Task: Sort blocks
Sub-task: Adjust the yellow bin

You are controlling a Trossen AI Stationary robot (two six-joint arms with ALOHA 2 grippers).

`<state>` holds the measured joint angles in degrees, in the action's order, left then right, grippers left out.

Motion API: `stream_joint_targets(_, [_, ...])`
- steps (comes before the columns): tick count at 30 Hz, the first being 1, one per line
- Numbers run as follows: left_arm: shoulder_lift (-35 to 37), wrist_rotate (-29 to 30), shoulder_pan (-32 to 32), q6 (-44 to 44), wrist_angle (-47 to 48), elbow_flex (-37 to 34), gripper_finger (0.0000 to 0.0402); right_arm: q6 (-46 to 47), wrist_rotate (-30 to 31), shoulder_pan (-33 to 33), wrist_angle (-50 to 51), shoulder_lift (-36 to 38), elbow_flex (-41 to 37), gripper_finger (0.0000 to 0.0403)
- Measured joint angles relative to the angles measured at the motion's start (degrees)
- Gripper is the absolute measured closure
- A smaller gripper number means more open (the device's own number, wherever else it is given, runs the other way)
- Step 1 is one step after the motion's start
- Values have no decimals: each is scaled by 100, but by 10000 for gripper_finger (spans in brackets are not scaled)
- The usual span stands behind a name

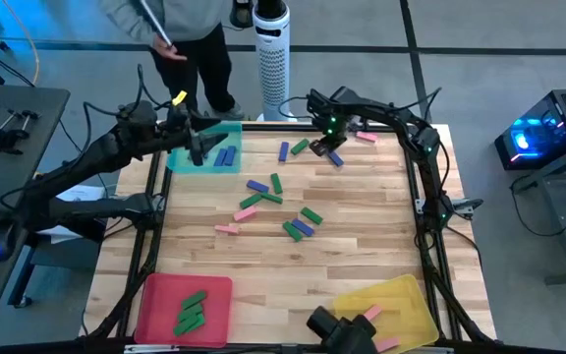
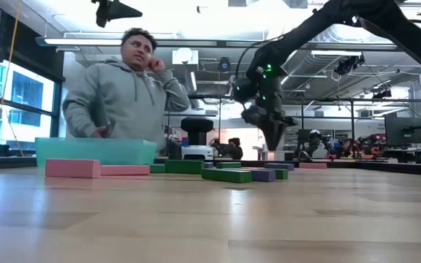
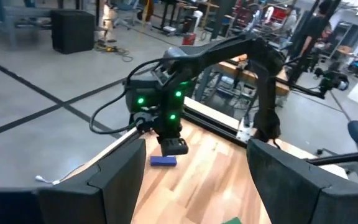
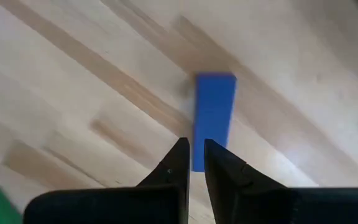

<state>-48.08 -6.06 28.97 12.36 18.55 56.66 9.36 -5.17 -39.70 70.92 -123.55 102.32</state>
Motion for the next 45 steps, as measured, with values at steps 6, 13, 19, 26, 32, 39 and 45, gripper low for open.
stream_joint_targets(6, [-128,67,0,-2,-227,0,133,167,-393,113,319,9,221,313])
stream_joint_targets(13, [-249,65,0,-2,-255,0,133,1825,-534,691,-981,9,178,185])
stream_joint_targets(19, [-283,-190,75,-95,-253,0,133,2740,1359,1238,-1009,7,180,168])
stream_joint_targets(26, [-282,-763,376,-45,-254,0,133,2183,1638,1708,-176,145,-10,180])
stream_joint_targets(32, [-282,-946,623,103,-252,0,133,451,745,2336,907,658,-8,181])
stream_joint_targets(39, [-288,-1234,890,98,-250,0,133,-1448,-1013,3700,1281,1746,-201,181])
stream_joint_targets(45, [-293,-1248,1012,45,-266,0,133,46,-1764,5126,331,2686,-1968,181])
